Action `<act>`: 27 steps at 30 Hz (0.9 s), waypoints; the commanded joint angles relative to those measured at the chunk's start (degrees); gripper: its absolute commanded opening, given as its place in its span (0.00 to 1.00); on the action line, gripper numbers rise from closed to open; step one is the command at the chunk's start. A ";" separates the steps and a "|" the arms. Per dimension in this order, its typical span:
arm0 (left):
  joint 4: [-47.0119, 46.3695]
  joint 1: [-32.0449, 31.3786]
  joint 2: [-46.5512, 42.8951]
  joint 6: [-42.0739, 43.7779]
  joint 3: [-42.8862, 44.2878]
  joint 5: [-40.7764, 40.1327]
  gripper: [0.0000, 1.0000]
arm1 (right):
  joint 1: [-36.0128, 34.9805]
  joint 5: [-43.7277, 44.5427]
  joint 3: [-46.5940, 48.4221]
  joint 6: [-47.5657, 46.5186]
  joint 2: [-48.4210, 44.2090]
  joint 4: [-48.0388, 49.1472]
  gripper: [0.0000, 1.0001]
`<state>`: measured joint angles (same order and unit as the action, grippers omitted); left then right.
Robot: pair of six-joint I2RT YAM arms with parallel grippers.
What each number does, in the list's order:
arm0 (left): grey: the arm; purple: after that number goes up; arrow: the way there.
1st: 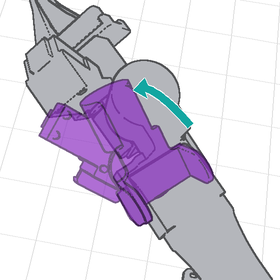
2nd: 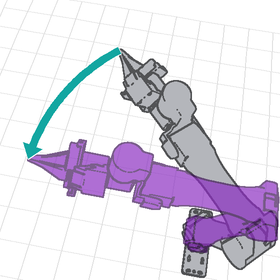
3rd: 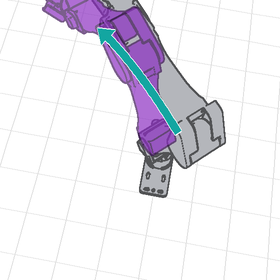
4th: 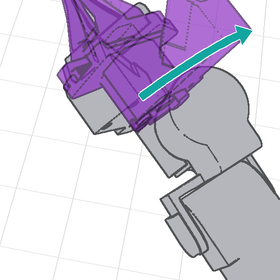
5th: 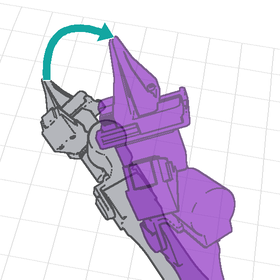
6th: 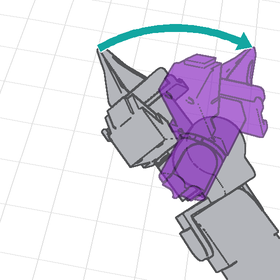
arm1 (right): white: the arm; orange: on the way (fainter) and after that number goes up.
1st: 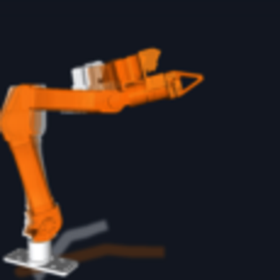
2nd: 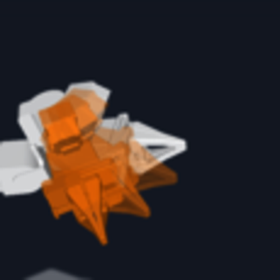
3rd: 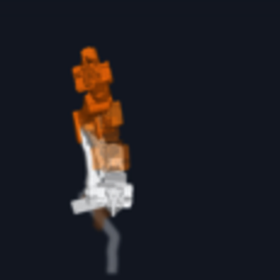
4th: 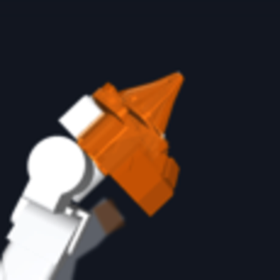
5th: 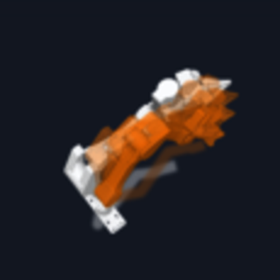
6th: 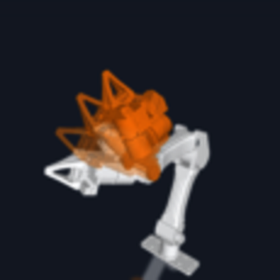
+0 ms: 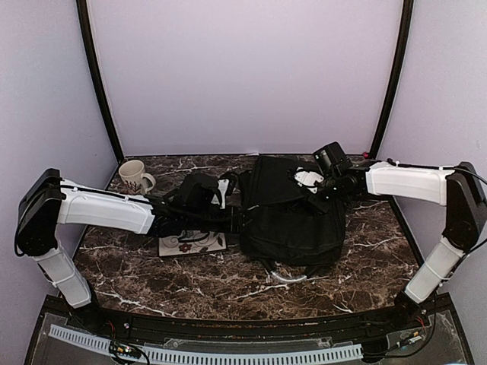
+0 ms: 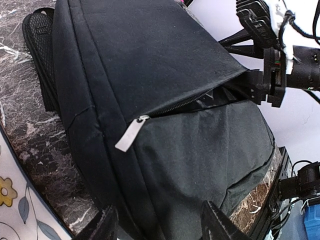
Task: Pack the student bag
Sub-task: Move the student bag to the center of the board.
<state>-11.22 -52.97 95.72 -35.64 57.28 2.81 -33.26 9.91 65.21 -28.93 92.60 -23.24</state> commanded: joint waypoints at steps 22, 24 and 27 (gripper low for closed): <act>-4.44 0.85 -2.28 -2.59 -4.60 0.92 0.55 | -1.08 2.90 0.19 11.01 3.58 17.67 0.57; -4.66 0.93 -2.37 -2.59 -4.84 1.07 0.54 | -1.27 5.22 -1.04 10.65 3.75 20.81 0.58; -4.60 0.98 -2.93 -2.51 -5.40 1.01 0.54 | -1.29 4.10 0.30 9.56 4.23 17.00 0.58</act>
<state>-14.70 -52.23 95.68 -38.00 53.19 3.42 -34.24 11.79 63.44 -19.84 95.96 -11.40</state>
